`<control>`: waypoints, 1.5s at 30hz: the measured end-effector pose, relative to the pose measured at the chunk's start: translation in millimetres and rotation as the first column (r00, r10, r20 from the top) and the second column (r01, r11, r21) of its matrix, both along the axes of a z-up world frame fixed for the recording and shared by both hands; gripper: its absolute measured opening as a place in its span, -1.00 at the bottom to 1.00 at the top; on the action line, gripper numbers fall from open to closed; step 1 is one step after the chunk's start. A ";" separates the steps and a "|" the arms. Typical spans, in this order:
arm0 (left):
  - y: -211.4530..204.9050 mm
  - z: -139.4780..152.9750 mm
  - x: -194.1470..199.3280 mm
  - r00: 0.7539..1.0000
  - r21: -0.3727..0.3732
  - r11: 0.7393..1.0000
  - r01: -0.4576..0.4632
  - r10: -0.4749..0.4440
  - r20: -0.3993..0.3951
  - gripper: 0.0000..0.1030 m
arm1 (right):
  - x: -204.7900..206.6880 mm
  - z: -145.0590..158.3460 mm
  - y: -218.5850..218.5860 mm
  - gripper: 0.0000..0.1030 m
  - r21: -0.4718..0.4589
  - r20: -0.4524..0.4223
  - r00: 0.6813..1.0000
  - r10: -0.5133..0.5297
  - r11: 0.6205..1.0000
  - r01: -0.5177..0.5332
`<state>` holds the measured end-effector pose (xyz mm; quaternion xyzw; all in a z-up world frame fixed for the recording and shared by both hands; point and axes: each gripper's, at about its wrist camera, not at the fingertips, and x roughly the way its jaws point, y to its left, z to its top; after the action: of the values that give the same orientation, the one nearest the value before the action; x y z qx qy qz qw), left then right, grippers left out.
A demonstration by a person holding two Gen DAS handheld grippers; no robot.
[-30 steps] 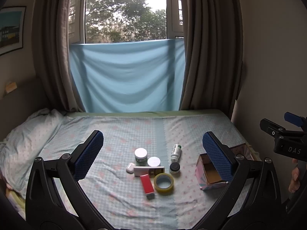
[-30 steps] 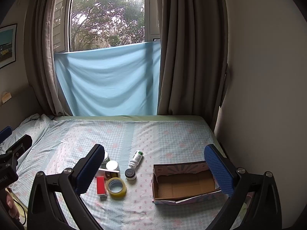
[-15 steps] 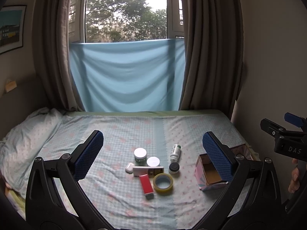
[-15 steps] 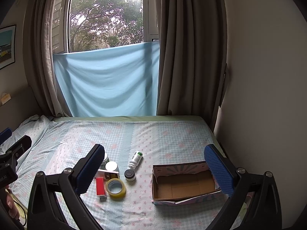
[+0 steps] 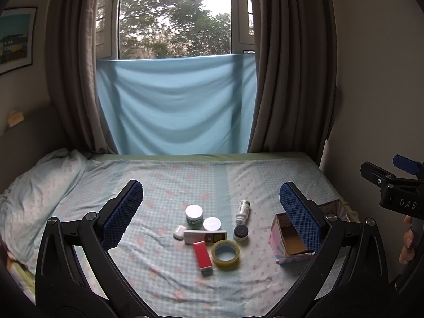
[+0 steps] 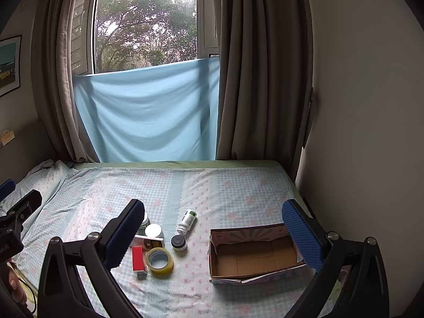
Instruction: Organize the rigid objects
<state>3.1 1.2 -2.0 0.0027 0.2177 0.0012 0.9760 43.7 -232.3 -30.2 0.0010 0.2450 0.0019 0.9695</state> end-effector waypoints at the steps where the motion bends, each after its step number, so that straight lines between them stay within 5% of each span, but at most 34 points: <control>1: 0.0 0.1 0.1 1.000 -0.001 1.000 0.000 0.000 0.001 0.99 | 0.0 0.2 0.2 1.00 0.000 0.001 1.000 0.001 1.000 -0.001; 17: -0.8 -6.3 10.1 0.999 -0.003 1.000 -0.019 0.019 -0.035 0.99 | 7.1 -2.1 0.8 1.00 0.010 -0.012 1.000 0.014 1.000 -0.014; 26: 15.0 -37.8 43.9 0.977 -0.049 0.995 -0.081 0.070 -0.201 0.99 | 44.0 -18.7 5.5 1.00 0.013 -0.119 0.991 0.067 0.998 -0.066; 32: 31.5 -100.1 84.0 0.910 -0.074 0.988 -0.132 0.091 -0.403 0.99 | 92.6 -53.2 12.5 1.00 0.019 -0.214 0.967 0.135 0.991 -0.134; 45: 76.6 -254.9 192.0 0.686 -0.144 0.938 -0.316 0.121 -0.717 0.99 | 252.0 -151.5 44.1 1.00 0.157 -0.475 0.841 0.260 0.965 -0.210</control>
<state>195.1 77.8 -256.9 -0.1491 0.5668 0.0893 0.8053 295.7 -188.3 -181.8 0.0192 0.4811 0.1327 0.8664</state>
